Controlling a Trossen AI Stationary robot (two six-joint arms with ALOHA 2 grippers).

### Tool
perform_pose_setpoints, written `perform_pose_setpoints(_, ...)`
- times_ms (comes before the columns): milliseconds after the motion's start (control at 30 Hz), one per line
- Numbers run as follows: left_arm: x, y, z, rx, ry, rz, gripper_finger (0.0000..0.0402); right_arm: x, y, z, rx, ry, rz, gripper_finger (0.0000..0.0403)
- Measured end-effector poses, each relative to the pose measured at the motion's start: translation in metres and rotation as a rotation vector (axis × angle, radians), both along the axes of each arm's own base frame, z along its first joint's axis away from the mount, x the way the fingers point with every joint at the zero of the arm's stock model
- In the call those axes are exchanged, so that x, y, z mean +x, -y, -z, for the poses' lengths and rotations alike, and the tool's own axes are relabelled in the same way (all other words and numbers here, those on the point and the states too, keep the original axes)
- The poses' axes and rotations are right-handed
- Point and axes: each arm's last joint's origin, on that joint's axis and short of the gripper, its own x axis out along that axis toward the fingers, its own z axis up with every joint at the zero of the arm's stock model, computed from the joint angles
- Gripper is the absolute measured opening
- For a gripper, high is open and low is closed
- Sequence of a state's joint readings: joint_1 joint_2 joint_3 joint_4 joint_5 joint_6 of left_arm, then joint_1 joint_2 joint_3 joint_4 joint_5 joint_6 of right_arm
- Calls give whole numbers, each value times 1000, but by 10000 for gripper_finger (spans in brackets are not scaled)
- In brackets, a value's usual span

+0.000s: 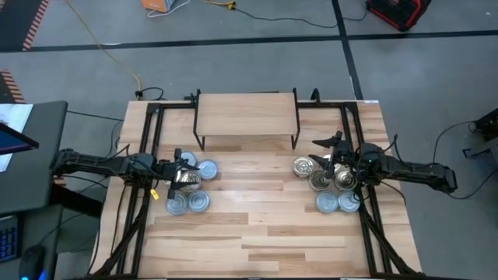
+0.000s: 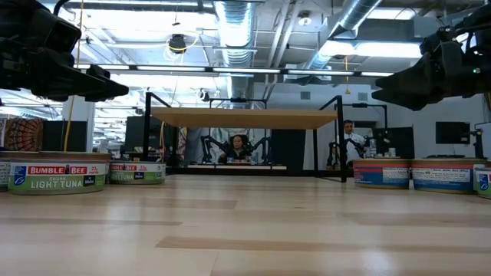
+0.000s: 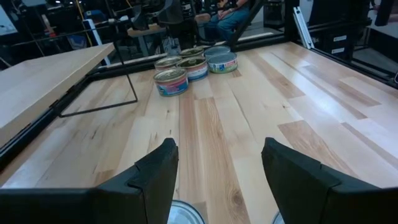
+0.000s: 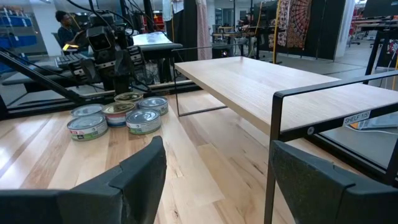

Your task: Stack canned seafood by type on shelf

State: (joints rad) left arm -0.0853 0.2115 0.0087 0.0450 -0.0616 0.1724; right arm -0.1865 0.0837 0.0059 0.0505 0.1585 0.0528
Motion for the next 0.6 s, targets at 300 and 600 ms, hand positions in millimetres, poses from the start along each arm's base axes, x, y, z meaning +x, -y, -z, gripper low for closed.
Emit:
perform_pose_setpoints(300, -1, 0, -35, -93, 357, 0, 221, 0, 0, -4, 93, 79, -2, 311)
perform_pose_setpoints(600, -7, -1, -62, -117, 543, -24, 221, 0, 0, -8, 373, 223, -9, 311)
